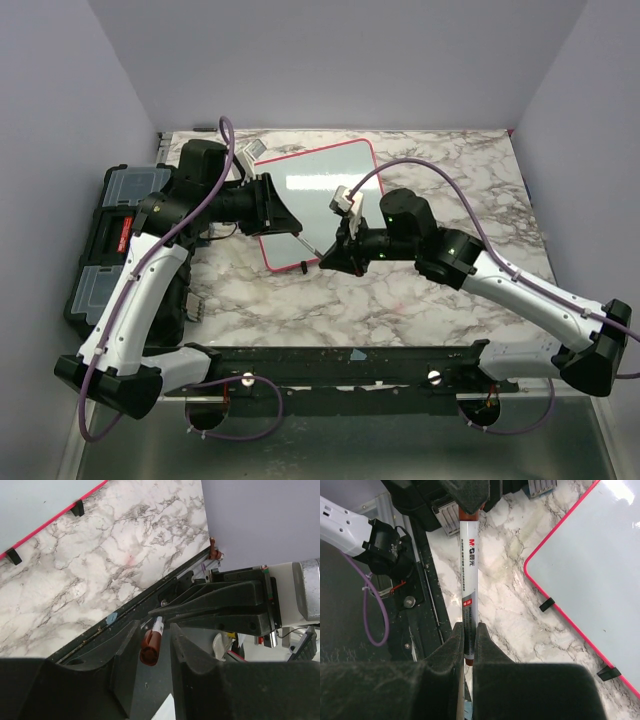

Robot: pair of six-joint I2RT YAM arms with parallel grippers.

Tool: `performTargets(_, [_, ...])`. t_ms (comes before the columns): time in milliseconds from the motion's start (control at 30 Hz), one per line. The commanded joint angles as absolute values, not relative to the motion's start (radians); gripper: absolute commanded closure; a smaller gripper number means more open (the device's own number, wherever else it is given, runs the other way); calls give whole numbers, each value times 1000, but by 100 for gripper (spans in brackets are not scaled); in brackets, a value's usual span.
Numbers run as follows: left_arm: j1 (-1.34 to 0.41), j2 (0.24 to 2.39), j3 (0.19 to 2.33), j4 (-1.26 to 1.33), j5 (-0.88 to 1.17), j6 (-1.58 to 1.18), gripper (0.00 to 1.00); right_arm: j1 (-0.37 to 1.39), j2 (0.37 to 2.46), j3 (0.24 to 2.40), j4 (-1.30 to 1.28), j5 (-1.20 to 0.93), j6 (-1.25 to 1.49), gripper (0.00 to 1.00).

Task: Write a sentence on the whiteboard
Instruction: Pass from the right arm to the left

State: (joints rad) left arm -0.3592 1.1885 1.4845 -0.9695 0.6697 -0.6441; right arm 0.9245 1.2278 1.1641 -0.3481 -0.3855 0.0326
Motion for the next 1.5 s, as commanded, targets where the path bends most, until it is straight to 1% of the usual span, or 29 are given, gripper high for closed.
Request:
performTargets(0, [-353,1173,1467,-981,686,-636,71,941,1242,1200,-363,-356,10,99])
performTargets(100, [-353,1161,1452,-974,693,-643,79,944,1249,1203,-359,-343,11,99])
performTargets(267, [-353,1142,1438,-973,694,-652,96,947,1243,1188,-339,-318,11,99])
performTargets(333, [-353,1135,1430,-969,695,-656,100,945,1238,1180,-330,-295,16,99])
performTargets(367, [-352,1131,1426,-967,692,-656,100,945,1238,1180,-333,-279,28,99])
performTargets(400, [-353,1124,1418,-962,686,-660,100,946,1238,1180,-338,-259,39,93])
performTargets(500, [-353,1103,1398,-934,670,-672,100,946,1224,1167,-342,-175,87,49])
performTargets(567, [-353,1085,1376,-897,666,-692,100,946,1202,1133,-309,-154,130,35])
performTargets(600, [-353,1074,1362,-870,667,-707,100,945,1187,1114,-287,-148,152,31])
performTargets(700, [-353,1049,1334,-798,676,-742,100,946,1155,1076,-234,-122,244,28])
performTargets(1000, [-351,1006,1324,-704,667,-786,100,946,1070,1024,-77,-89,588,25])
performTargets(1267, [-350,941,1307,-585,700,-853,100,945,1046,992,108,-186,789,25])
performTargets(1467, [-349,901,1321,-522,734,-880,100,946,1062,1005,188,-267,832,27])
